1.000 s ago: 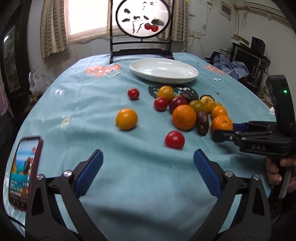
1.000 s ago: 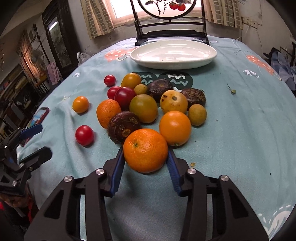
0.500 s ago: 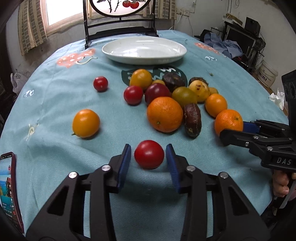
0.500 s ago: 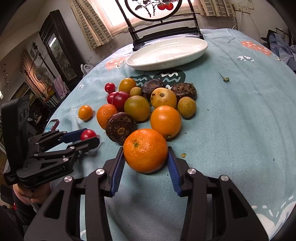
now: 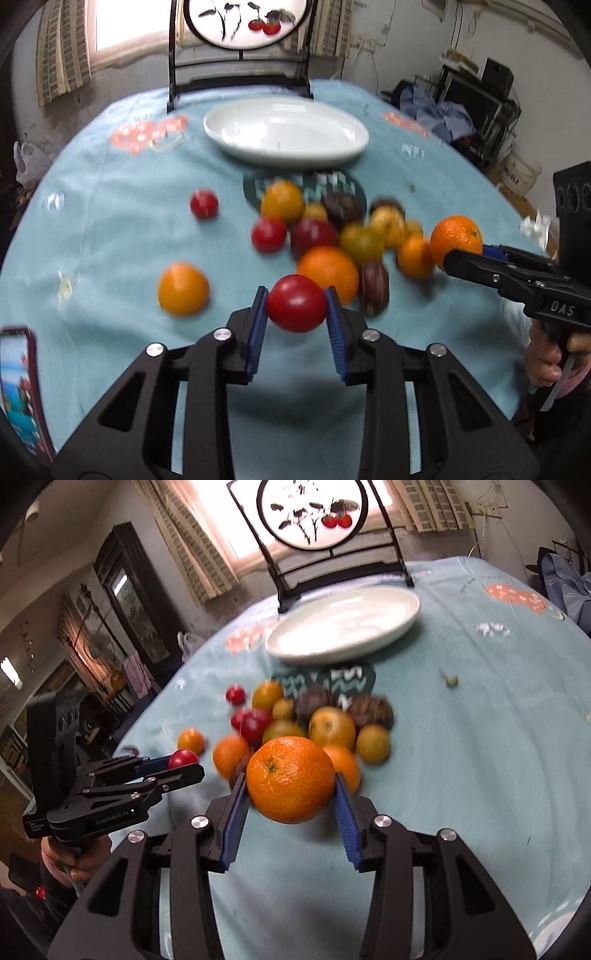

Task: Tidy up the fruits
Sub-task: 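Grasp the red tomato with the left tool while the right tool grasps a large orange, then lower the tomato onto the white plate with the left tool while the right tool places the orange, then grasp a yellow-orange citrus with the left tool while the right tool grasps another orange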

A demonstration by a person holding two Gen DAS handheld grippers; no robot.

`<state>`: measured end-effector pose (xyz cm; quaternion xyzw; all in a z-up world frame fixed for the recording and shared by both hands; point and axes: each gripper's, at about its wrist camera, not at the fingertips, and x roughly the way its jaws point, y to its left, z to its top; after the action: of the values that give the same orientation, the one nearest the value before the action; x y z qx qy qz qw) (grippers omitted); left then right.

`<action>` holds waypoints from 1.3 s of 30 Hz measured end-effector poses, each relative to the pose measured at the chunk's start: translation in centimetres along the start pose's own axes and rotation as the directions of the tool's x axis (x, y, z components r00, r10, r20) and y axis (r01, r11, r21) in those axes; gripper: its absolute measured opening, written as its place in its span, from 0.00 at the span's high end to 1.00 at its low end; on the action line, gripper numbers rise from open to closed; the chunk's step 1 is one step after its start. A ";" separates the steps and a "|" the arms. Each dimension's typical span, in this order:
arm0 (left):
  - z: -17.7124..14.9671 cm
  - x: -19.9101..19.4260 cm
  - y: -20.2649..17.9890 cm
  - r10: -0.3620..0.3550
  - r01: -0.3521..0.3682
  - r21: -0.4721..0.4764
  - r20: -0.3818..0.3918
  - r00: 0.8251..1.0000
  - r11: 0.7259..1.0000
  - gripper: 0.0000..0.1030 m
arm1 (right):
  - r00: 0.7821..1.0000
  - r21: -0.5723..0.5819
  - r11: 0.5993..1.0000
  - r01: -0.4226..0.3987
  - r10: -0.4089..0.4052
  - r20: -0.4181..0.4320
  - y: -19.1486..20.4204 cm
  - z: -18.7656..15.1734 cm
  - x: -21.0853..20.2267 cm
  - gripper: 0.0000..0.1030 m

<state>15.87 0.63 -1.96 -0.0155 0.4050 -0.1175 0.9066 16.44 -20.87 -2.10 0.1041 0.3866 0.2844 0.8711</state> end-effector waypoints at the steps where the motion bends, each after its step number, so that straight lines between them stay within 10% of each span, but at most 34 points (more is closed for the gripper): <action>1: 1.3 0.0 0.1 0.007 -0.007 0.000 0.026 1.000 1.000 0.70 | 0.999 -0.006 1.000 0.016 -0.016 0.028 -0.1 1.5 0.4 0.56; 9: 12.9 7.9 1.0 0.053 -0.052 -0.058 0.025 0.998 0.997 0.69 | 0.982 -0.034 0.982 0.184 -0.183 0.040 -2.1 11.0 9.4 0.56; 17: 15.4 15.0 1.9 0.126 -0.130 -0.029 -0.112 0.986 0.991 0.70 | 0.964 -0.051 0.970 0.237 -0.241 -0.112 -4.6 13.6 15.2 0.56; 21: 15.4 16.2 2.5 0.135 -0.142 -0.039 -0.136 0.981 0.989 0.66 | 0.953 -0.090 0.960 0.267 -0.277 -0.122 -4.5 13.7 15.9 0.55; 29: 14.6 9.2 4.3 0.144 -0.142 -0.125 0.001 0.990 0.982 0.13 | 0.969 -0.073 0.966 0.248 -0.247 0.022 -3.4 12.9 9.4 0.35; 39: 4.9 2.2 6.8 0.185 -0.168 -0.168 0.092 0.978 0.971 0.06 | 0.985 -0.067 0.983 0.171 -0.169 0.044 -2.7 4.5 3.5 0.35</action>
<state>22.31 6.42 -1.10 -0.0583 0.3638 -0.0025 0.9297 22.78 -20.94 -2.24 0.0453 0.3669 0.2204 0.9026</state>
